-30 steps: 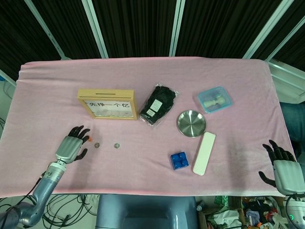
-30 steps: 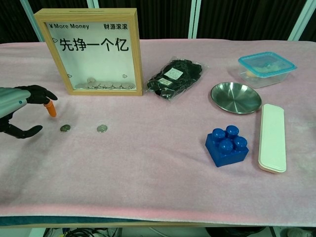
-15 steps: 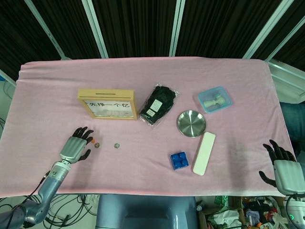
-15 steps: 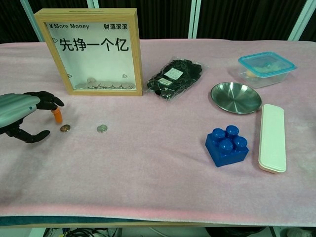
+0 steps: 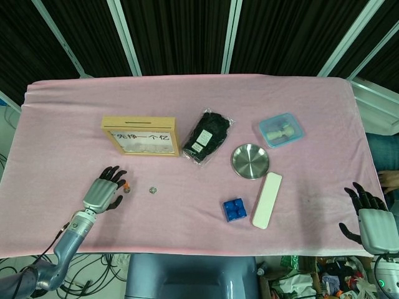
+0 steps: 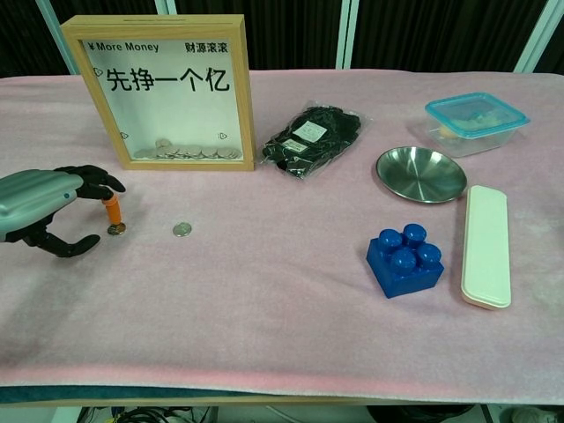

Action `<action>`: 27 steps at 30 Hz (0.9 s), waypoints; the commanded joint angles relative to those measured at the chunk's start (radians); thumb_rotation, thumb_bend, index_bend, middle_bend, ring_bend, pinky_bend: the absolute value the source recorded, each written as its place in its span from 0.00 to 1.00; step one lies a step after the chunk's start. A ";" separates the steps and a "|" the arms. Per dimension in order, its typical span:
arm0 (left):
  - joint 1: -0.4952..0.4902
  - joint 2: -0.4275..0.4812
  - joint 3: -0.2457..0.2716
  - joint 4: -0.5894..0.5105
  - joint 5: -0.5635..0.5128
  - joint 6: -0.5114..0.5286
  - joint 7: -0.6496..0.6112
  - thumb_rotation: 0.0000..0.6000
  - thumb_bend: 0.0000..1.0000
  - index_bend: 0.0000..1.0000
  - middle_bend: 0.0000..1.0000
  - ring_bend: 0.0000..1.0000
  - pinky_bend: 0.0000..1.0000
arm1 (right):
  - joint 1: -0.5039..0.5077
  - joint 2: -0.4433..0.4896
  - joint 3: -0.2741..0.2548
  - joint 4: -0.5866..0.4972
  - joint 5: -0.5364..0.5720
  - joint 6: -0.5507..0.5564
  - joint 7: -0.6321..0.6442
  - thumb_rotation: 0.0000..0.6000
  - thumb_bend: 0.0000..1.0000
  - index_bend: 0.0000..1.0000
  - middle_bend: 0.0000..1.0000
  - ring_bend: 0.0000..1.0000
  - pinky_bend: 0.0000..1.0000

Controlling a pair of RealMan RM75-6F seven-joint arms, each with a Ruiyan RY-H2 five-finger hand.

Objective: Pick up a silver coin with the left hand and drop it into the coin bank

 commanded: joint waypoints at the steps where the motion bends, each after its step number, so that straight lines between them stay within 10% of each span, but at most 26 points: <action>1: -0.001 -0.003 -0.002 0.004 0.001 -0.001 -0.002 1.00 0.43 0.41 0.14 0.00 0.07 | 0.000 0.000 0.000 0.000 0.000 -0.001 0.000 1.00 0.15 0.16 0.06 0.16 0.20; 27: -0.016 -0.026 -0.004 0.044 0.004 -0.037 -0.014 1.00 0.43 0.41 0.14 0.00 0.06 | 0.000 0.001 0.000 0.001 0.002 -0.002 -0.001 1.00 0.15 0.16 0.06 0.16 0.20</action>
